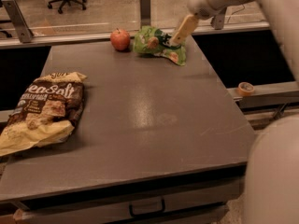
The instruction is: Move green rice chip bag near apple
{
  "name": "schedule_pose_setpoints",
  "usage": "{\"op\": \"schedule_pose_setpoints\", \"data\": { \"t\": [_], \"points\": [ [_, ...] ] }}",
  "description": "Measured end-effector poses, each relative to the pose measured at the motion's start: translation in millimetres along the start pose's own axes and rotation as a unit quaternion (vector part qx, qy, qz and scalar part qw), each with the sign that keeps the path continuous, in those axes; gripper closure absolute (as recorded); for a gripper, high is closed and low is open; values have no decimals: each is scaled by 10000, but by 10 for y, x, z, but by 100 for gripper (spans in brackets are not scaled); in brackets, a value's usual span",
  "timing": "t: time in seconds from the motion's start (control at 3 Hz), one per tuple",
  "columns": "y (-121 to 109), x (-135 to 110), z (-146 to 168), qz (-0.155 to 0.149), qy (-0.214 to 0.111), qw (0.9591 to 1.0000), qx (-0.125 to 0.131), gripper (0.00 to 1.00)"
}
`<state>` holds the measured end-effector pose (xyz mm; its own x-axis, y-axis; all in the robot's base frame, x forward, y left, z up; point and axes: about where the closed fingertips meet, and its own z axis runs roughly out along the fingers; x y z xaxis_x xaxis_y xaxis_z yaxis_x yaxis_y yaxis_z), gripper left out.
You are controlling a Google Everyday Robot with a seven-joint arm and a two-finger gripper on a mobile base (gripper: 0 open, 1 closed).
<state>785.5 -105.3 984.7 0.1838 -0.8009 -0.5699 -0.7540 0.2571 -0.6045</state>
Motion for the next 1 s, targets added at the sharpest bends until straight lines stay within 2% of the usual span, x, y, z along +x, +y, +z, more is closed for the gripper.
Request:
{"op": "schedule_pose_setpoints", "data": {
  "t": [0.33,0.67,1.0],
  "points": [
    [-24,-7,-864,107,-271,9996,23,0],
    [42,5,-1675,152,-358,9992,30,0],
    [74,16,-1652,163,-363,9992,-38,0]
  ]
}}
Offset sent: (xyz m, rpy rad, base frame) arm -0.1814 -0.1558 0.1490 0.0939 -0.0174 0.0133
